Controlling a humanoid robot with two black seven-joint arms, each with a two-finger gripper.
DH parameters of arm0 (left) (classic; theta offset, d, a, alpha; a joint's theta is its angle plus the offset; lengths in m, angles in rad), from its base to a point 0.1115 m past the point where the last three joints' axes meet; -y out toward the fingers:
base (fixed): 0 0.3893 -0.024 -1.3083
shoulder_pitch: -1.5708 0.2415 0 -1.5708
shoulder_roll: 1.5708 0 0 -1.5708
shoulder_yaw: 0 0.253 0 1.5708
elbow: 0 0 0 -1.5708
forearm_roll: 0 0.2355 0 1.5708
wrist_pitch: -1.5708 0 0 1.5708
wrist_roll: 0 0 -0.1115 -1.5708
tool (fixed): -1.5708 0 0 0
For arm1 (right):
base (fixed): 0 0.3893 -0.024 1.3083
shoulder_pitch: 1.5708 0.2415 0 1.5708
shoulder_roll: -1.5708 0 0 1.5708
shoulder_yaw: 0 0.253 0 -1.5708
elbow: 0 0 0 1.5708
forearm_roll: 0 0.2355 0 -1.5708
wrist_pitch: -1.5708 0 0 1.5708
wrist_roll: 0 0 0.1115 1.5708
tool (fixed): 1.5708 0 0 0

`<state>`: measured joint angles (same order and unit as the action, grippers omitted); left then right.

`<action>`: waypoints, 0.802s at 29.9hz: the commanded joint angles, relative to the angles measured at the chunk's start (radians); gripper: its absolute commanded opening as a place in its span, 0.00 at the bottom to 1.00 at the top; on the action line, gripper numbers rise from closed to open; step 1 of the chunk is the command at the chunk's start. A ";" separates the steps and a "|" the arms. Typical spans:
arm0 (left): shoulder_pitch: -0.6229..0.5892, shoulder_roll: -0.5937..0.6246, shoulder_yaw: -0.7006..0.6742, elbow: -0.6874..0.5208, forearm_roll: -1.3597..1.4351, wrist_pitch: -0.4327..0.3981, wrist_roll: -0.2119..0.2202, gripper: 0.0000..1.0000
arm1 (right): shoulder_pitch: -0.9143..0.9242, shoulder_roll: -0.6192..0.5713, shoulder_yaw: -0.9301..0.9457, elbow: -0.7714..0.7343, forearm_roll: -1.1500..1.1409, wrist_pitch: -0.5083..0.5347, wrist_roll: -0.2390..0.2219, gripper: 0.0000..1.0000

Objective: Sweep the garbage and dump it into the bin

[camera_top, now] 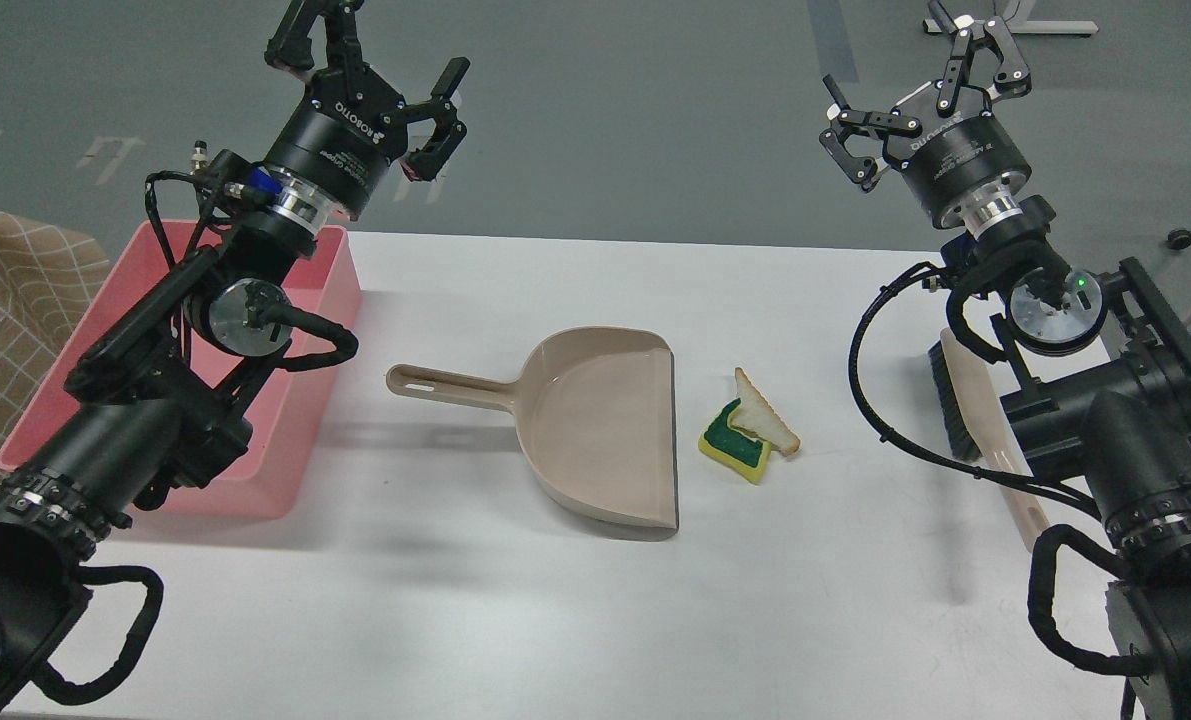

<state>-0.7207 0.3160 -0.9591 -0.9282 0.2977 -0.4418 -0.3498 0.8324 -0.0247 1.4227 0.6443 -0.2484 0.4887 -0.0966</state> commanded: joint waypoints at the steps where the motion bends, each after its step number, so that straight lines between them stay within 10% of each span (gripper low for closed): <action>1: -0.002 0.000 0.002 0.000 0.000 0.005 -0.008 0.98 | 0.002 0.002 -0.010 0.002 0.001 0.000 0.000 1.00; 24: -0.006 0.000 -0.001 0.000 0.000 0.005 -0.001 0.98 | 0.002 0.000 -0.010 0.009 0.005 0.000 0.000 1.00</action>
<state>-0.7272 0.3152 -0.9622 -0.9281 0.2976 -0.4404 -0.3513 0.8345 -0.0242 1.4129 0.6508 -0.2440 0.4887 -0.0966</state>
